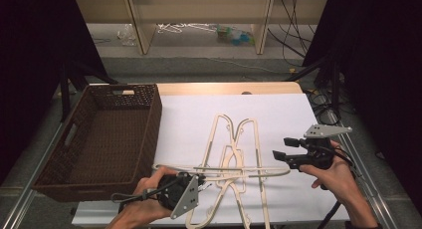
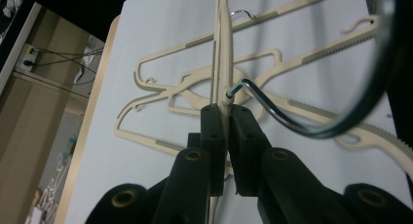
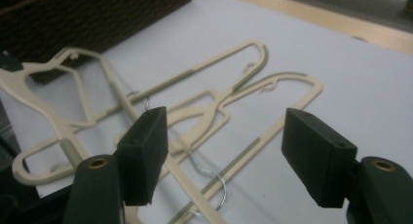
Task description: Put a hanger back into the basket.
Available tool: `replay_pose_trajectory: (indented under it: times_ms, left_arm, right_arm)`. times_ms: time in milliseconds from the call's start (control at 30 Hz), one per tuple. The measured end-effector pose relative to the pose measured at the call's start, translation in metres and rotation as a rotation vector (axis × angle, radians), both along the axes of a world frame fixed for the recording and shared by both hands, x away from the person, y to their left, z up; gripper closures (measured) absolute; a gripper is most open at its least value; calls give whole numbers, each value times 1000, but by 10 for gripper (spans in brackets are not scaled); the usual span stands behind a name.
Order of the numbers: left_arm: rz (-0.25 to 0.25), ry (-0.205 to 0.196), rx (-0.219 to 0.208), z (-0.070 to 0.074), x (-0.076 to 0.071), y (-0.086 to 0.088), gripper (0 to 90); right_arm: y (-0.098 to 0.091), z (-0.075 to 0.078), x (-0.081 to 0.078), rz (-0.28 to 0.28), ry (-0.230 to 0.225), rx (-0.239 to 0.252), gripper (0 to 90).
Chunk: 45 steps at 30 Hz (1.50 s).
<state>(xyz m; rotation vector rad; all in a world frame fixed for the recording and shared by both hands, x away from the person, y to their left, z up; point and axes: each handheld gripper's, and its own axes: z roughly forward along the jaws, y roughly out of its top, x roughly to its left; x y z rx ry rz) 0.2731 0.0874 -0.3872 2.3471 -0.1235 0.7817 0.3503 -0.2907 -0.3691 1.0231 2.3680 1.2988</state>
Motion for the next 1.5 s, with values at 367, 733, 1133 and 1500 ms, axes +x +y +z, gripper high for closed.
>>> replay_pose_trajectory:
  times_ms: [367,733,1133,1500]
  left_arm:
    - [101,166,-204,36,11,29,859]
    - [188,284,-352,55,33,45,860]
    - [208,431,-516,89,43,56,860]
    - [256,515,-654,124,40,92,860]
  right_arm:
    - [-30,20,-4,-156,-80,135,328]
    - [-43,16,-5,-206,-61,208,303]
    - [-34,1,-7,-175,-36,216,303]
    - [-21,-20,-13,-119,9,172,303]
